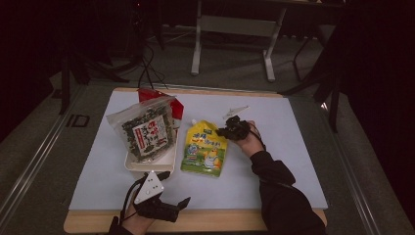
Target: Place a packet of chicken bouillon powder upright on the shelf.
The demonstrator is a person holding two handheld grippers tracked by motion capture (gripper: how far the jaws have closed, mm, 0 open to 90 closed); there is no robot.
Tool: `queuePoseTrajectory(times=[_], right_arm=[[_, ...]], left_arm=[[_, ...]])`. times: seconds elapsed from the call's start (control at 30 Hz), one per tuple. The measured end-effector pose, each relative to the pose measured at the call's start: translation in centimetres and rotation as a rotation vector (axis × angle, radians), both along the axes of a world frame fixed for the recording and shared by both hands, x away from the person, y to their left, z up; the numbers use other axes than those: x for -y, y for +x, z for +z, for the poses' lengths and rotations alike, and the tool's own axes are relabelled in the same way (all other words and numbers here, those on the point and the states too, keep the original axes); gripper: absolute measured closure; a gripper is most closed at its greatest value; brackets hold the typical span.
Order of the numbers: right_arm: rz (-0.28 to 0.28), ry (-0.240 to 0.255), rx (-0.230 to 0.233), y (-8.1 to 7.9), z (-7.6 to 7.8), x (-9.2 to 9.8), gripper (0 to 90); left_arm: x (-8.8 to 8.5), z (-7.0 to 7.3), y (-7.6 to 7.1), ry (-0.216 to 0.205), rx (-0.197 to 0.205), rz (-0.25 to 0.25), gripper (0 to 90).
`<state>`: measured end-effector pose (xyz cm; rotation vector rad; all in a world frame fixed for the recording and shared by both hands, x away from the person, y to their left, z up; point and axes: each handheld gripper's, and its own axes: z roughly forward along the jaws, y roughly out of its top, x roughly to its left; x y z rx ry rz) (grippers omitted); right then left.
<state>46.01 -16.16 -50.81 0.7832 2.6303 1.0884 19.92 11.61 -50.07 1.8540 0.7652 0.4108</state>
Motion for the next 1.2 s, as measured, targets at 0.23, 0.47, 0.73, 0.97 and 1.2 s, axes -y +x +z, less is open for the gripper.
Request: queuePoseTrajectory(times=[0.23, 0.47, 0.73, 0.97, 1.2], right_arm=[[0.033, 0.020, 0.044, -1.4, 2.0, 0.5, 89.3], [0.073, 0.061, 0.106, -3.8, 4.2, 1.0, 89.4], [0.126, 0.093, 0.165, -6.6, 6.0, 1.1, 89.5], [0.169, 0.106, 0.191, -8.2, 6.9, 1.0, 89.4], [0.208, 0.122, 0.202, -9.5, 7.5, 1.0, 89.5]], left_arm=[[0.0, 0.0, 0.1, 0.000, -0.002, 0.003, 1.3], [0.1, 0.1, 0.1, 0.021, 0.012, 0.002, 1.3], [-0.2, 1.5, 1.6, 0.035, 0.010, 0.015, 1.4], [-0.7, 2.6, 4.6, 0.010, -0.039, 0.019, 2.6], [-1.0, 3.5, 7.2, 0.021, -0.040, 0.050, 7.6]])
